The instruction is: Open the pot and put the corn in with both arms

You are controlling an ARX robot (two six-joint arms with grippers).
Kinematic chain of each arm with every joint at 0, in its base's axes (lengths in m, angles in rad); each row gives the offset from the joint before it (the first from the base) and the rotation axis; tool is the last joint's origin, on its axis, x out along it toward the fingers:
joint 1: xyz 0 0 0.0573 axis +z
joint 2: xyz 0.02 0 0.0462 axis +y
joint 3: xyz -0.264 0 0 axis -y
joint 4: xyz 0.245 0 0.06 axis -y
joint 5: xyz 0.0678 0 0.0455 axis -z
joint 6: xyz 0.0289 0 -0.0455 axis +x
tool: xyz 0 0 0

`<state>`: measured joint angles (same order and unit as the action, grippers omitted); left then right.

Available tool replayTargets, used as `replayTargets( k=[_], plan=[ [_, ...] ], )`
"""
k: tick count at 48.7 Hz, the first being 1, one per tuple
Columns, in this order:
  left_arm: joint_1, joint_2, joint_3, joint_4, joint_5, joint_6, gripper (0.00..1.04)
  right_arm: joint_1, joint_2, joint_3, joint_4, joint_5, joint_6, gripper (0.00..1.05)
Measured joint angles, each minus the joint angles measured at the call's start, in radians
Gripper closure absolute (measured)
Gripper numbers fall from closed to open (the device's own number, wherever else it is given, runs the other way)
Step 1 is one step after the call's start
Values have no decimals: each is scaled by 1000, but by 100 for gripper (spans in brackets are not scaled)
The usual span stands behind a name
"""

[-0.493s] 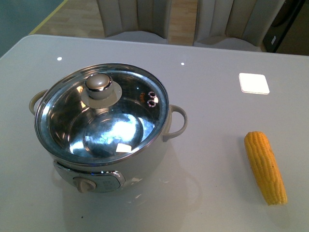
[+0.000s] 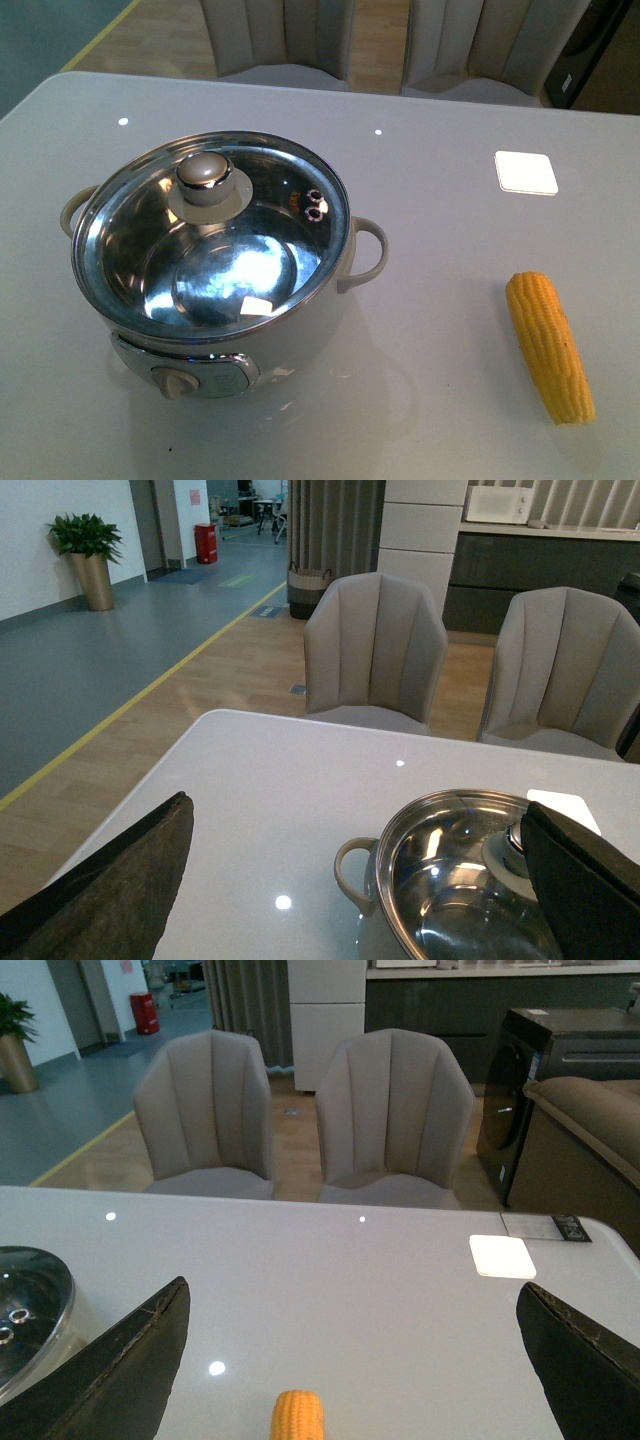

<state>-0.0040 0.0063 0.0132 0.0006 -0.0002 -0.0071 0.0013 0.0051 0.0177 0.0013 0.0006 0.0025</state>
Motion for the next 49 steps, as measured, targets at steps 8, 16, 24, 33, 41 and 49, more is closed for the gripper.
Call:
replayTargets(
  k=[8, 16, 24, 33, 41, 49],
  plan=[
    [0, 0, 0, 0, 0, 0, 7, 0, 0, 0, 0, 0, 0, 9],
    [0, 0, 0, 0, 0, 0, 7, 0, 0, 0, 0, 0, 0, 9],
    [0, 0, 0, 0, 0, 0, 7, 0, 0, 0, 0, 0, 0, 9],
    [-2, 11, 7, -23, -8, -8, 7, 0, 0, 0, 0, 0, 0, 9],
    [-90, 270, 117, -315, -82, -117, 7, 0, 0, 0, 0, 0, 0, 9],
    [-142, 444, 153, -170, -122, -137, 7, 0, 0, 0, 0, 0, 0, 9]
  ],
)
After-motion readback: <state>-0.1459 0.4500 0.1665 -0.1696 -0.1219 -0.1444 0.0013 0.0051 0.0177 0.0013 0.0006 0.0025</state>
